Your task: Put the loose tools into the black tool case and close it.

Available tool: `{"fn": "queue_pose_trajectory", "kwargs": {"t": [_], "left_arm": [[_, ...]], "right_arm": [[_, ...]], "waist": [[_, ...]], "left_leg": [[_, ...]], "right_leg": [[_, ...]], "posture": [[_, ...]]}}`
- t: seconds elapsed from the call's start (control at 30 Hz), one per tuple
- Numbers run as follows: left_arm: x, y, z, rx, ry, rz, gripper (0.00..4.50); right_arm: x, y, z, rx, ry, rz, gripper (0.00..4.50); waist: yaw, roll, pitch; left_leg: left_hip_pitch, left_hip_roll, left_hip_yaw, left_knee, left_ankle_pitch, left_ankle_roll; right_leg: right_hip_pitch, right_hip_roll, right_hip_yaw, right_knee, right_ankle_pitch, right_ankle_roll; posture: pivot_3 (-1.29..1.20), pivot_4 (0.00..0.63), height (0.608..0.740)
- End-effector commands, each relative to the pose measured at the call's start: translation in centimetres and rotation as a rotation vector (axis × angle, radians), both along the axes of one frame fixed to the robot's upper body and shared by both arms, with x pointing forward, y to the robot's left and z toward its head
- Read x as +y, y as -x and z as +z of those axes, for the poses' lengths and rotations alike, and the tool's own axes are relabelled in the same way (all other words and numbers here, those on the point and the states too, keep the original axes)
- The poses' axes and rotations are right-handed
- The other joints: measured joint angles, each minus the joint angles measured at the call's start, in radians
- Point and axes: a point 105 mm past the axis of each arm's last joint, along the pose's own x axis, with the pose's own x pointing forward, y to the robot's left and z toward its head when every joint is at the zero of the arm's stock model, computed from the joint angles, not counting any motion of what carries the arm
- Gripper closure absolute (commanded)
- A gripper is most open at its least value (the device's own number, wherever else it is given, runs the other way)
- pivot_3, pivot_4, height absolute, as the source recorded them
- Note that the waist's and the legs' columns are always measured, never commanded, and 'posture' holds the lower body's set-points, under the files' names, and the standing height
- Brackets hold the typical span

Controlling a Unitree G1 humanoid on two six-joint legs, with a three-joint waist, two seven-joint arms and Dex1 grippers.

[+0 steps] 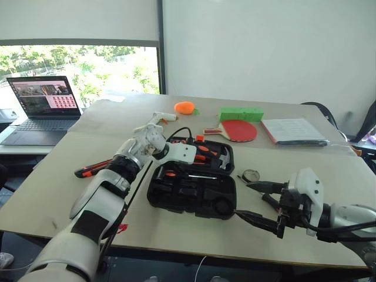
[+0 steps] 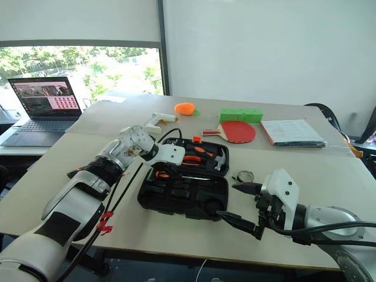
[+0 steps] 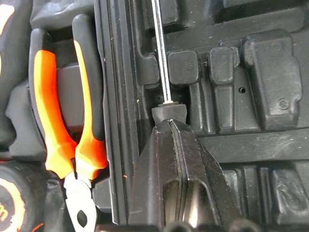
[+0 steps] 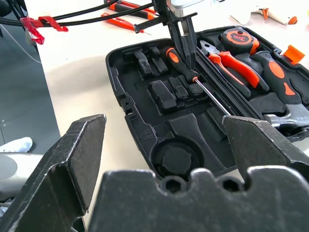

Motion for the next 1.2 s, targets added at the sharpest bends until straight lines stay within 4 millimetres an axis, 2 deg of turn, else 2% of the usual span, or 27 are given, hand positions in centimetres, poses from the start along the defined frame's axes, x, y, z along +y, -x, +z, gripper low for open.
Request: {"fn": "queue_pose_trajectory", "kwargs": {"t": [0.03,0.17,0.27,0.33,0.4,0.5,0.53,0.6,0.7,0.8,0.83,0.97,1.2], "left_arm": [[0.0,0.0,-1.5,-0.014,-0.060,-0.025,4.48],[-0.2,0.1,-2.3,-0.032,-0.086,-0.056,4.48],[-0.5,0.1,-1.7,-0.021,-0.035,-0.049,4.48],[-0.9,0.1,0.1,0.024,0.114,-0.011,4.48],[-1.3,0.2,2.7,0.094,0.319,0.036,4.48],[-0.5,0.9,6.8,0.215,0.542,0.064,3.76],[-0.2,1.3,7.6,0.243,0.579,0.059,3.33],[0.6,2.6,9.7,0.333,0.667,0.029,2.63],[1.4,4.7,11.8,0.402,0.750,-0.045,1.50],[1.5,6.2,12.8,0.434,0.783,-0.099,0.29],[1.4,6.6,13.1,0.445,0.791,-0.113,0.06],[0.9,8.0,13.9,0.461,0.792,-0.169,0.06],[1.0,9.4,13.8,0.432,0.742,-0.211,0.06]], "right_arm": [[0.2,0.2,1.0,-0.055,-0.009,0.005,0.00],[0.2,0.2,0.8,-0.054,-0.012,-0.001,0.00],[0.0,0.1,0.6,-0.054,-0.008,-0.022,0.00],[-0.8,-0.2,0.4,-0.060,-0.006,-0.075,0.00],[-2.2,-0.6,0.2,-0.062,0.001,-0.152,0.00],[-5.3,-0.6,-0.3,-0.046,0.043,-0.281,0.00],[-6.1,-0.5,-0.4,-0.040,0.054,-0.311,0.00],[-9.1,0.1,-0.7,0.002,0.087,-0.398,0.00],[-13.1,1.1,-1.2,0.070,0.152,-0.510,0.00],[-15.2,1.4,-1.6,0.130,0.184,-0.540,0.00],[-15.4,1.3,-1.9,0.152,0.193,-0.531,0.00],[-15.1,-0.3,-2.8,0.208,0.229,-0.469,0.00],[-14.3,-3.7,-5.2,0.293,0.272,-0.406,0.00]], "waist": [[0.000,0.000,0.000],[0.003,0.002,-0.002],[0.007,0.003,-0.003],[0.009,0.003,-0.003],[0.008,0.003,-0.003],[0.006,0.003,-0.003],[0.005,0.003,-0.003],[0.005,0.004,-0.003],[0.002,0.005,-0.003],[-0.002,0.005,-0.003],[-0.005,0.005,-0.003],[-0.012,0.005,-0.003],[-0.025,0.009,-0.003]], "left_leg": [[0.000,0.000,0.000,0.001,0.000,0.000],[0.000,0.000,0.000,0.002,0.000,0.000],[0.001,0.000,0.000,0.003,0.000,0.000],[0.001,-0.001,0.000,0.003,0.000,0.000],[-0.001,0.000,0.000,0.003,0.000,0.000],[-0.006,0.000,-0.001,0.003,0.000,0.000],[-0.007,0.000,-0.001,0.003,0.000,0.000],[-0.007,0.000,-0.001,0.003,-0.001,0.002],[-0.007,-0.001,-0.002,0.003,-0.002,0.003],[-0.004,-0.001,-0.002,0.003,-0.002,0.003],[-0.003,-0.001,-0.002,0.003,-0.002,0.003],[0.001,-0.001,-0.001,0.004,-0.001,0.002],[0.002,-0.001,0.000,0.001,-0.001,0.003]], "right_leg": [[0.000,0.000,0.000,0.000,0.000,0.000],[0.002,0.000,0.000,0.000,0.001,0.001],[0.003,0.000,0.001,0.000,0.001,0.001],[0.003,0.000,0.001,0.000,0.001,0.002],[0.001,0.000,0.001,0.000,0.001,0.002],[-0.004,0.000,0.000,0.000,0.001,0.002],[-0.005,0.000,0.000,0.000,0.001,0.002],[-0.005,0.000,0.000,0.000,0.000,0.002],[-0.004,0.000,0.000,0.000,0.000,0.003],[-0.001,0.000,0.000,0.000,0.000,0.003],[-0.001,-0.001,0.001,0.000,0.000,0.003],[0.002,0.000,0.002,0.000,-0.001,0.004],[0.000,0.002,0.006,0.001,-0.001,0.002]], "posture": [[0.00,0.150,0.736],[0.00,0.150,0.736],[0.00,0.150,0.736],[0.00,0.150,0.736],[0.00,0.150,0.736],[0.00,0.150,0.736],[0.00,0.150,0.736],[0.00,0.150,0.736],[0.00,0.150,0.736],[0.00,0.150,0.736],[0.00,0.150,0.736],[0.00,0.150,0.736],[0.00,0.150,0.736]]}}
